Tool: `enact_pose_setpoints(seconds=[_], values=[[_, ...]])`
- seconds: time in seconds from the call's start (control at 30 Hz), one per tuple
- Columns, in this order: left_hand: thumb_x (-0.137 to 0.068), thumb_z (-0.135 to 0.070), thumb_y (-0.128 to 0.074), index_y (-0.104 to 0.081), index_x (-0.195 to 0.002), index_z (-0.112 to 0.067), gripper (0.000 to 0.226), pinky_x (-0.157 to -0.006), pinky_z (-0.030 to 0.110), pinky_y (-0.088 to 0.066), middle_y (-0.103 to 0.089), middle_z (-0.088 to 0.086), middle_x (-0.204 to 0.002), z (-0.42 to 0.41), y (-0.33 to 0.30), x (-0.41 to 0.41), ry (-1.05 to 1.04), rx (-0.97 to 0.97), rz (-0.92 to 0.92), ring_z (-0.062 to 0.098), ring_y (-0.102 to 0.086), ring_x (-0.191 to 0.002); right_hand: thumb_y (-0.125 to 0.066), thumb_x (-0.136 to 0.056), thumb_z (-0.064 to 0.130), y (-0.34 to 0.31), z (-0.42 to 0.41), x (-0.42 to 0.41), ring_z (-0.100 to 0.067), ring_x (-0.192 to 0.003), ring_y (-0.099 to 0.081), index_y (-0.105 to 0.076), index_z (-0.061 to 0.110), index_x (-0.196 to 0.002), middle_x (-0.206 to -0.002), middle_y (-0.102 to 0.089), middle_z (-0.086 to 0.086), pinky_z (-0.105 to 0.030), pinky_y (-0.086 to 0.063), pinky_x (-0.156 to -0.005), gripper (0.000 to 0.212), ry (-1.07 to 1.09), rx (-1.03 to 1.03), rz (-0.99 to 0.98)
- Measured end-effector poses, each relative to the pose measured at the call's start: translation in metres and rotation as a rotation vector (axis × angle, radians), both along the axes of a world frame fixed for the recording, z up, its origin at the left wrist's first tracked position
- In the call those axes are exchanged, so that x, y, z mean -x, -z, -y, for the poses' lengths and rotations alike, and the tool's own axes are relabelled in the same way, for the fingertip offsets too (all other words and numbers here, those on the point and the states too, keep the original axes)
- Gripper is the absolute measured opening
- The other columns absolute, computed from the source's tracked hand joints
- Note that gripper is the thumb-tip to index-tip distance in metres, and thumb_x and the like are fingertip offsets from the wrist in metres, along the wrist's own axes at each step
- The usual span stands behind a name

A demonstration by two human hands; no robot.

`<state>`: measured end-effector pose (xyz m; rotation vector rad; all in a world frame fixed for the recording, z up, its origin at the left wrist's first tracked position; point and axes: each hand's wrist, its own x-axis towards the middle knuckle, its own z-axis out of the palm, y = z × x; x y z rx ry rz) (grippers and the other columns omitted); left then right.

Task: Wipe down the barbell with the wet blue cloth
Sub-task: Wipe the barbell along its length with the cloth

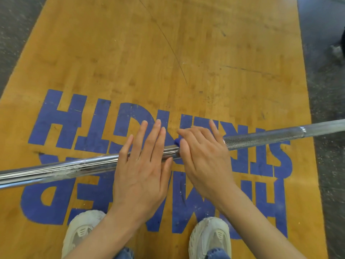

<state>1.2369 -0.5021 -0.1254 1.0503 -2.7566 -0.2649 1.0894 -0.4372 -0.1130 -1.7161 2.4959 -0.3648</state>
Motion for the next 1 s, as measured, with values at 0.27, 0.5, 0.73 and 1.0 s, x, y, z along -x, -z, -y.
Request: enact_pose_setpoints(seconds=[0.27,0.5,0.73,1.0], values=[[-0.103,-0.039,-0.033,-0.039,-0.154,-0.004,0.062,-0.119,0.047,-0.025,-0.029,0.009,-0.165,-0.012,0.000,-0.006,0.015,-0.031,0.027,0.028,-0.022,-0.154,-0.029,-0.105,0.029,-0.008,-0.028,-0.013,-0.024,-0.130,-0.054,-0.061,0.012,-0.131,-0.130,-0.063,0.000,-0.049,-0.026,-0.120,0.044,-0.048,-0.016,0.004],[-0.102,-0.039,-0.034,-0.039,-0.154,-0.002,0.064,-0.119,0.048,-0.024,-0.027,0.012,-0.165,-0.028,-0.003,-0.014,0.038,-0.037,0.054,0.030,-0.024,-0.153,-0.020,-0.106,0.031,-0.006,-0.021,-0.010,-0.024,-0.083,-0.056,-0.062,0.018,-0.094,-0.084,-0.058,0.004,-0.042,-0.039,-0.107,0.046,-0.051,-0.070,-0.096],[-0.103,-0.039,-0.031,-0.037,-0.154,-0.002,0.063,-0.122,0.049,-0.019,-0.027,0.010,-0.166,-0.032,-0.018,-0.033,0.115,-0.041,0.050,0.030,-0.020,-0.155,-0.037,-0.097,0.019,-0.008,-0.011,-0.013,-0.024,-0.054,-0.032,-0.036,0.021,-0.069,-0.060,-0.030,0.005,-0.043,-0.056,-0.070,0.027,-0.168,0.005,-0.187],[-0.108,-0.040,-0.022,-0.038,-0.155,-0.006,0.060,-0.123,0.047,-0.018,-0.027,0.010,-0.166,-0.025,-0.008,-0.043,0.111,0.014,0.069,0.031,-0.018,-0.155,-0.095,-0.037,0.010,-0.011,-0.025,0.007,-0.028,-0.029,-0.038,-0.037,0.020,-0.064,-0.041,-0.041,-0.001,-0.014,0.003,-0.058,0.065,-0.344,-0.209,-0.196]])
